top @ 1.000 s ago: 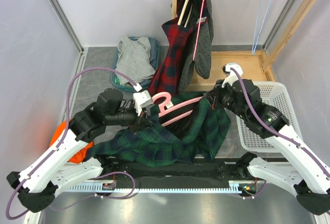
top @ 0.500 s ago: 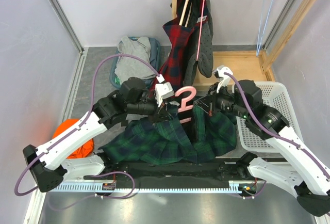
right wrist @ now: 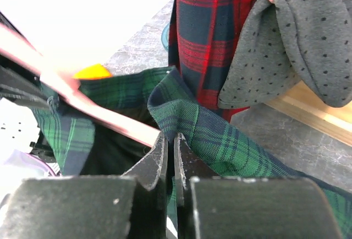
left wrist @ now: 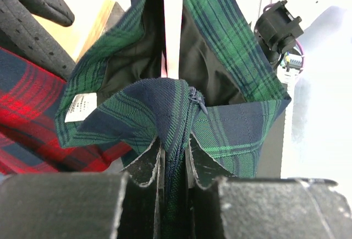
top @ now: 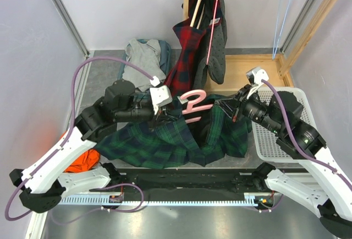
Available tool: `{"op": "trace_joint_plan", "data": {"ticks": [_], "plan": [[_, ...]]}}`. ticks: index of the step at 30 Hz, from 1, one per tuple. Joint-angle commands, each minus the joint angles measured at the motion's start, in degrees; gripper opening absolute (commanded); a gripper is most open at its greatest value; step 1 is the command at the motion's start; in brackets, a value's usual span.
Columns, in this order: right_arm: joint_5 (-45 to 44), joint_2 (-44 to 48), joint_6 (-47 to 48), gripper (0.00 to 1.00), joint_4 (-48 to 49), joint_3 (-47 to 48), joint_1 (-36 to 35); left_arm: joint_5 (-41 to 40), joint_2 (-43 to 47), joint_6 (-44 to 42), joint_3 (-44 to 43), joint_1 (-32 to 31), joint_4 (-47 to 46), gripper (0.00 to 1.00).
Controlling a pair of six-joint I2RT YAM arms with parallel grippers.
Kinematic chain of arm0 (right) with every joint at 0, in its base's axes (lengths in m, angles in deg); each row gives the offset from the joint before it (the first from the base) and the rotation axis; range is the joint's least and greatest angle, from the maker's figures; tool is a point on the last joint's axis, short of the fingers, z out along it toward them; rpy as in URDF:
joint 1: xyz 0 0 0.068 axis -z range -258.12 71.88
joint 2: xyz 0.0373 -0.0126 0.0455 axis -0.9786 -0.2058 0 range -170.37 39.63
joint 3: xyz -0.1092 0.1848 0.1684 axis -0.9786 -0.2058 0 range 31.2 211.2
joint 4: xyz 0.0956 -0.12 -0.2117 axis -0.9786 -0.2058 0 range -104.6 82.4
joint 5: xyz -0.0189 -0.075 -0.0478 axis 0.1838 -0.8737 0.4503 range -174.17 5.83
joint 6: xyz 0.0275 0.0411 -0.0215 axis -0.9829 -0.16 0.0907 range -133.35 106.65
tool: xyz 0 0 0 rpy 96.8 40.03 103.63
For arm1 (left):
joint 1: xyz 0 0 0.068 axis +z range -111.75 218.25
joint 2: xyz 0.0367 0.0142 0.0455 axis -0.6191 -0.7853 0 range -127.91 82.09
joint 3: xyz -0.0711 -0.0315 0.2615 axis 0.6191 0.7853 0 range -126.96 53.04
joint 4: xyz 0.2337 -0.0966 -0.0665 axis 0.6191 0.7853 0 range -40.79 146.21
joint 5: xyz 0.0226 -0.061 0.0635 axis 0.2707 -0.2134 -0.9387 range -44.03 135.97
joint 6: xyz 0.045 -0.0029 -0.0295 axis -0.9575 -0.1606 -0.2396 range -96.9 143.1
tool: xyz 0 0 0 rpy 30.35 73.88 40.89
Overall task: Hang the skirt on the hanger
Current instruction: Hang the skirt on the hanger.
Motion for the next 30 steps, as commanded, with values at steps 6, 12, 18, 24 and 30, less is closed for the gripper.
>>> {"op": "trace_joint_plan", "data": {"ticks": [6,12,18,24,30], "plan": [[2.1,1.2,-2.7,0.19,-2.2,-10.4,-0.3,5.5,6.0,6.3,20.5,-0.3,-15.7,0.02],[9.1,-2.6,-0.5,0.37,-4.7,-12.5,-0.3,3.6,8.9,9.7,27.8,-0.3,-22.8,0.02],[17.8,-2.4,3.3,0.61,-2.0,-10.9,-0.3,1.4,8.3,11.6,27.3,-0.2,-20.8,0.02],[19.3,-1.0,7.8,0.73,-0.4,-9.2,-0.3,1.0,9.6,12.0,25.9,-0.3,-18.1,0.02],[29.0,-3.9,9.9,0.75,10.7,-13.5,-0.6,4.5,10.6,12.3,25.0,-0.3,-16.8,0.02]]}}
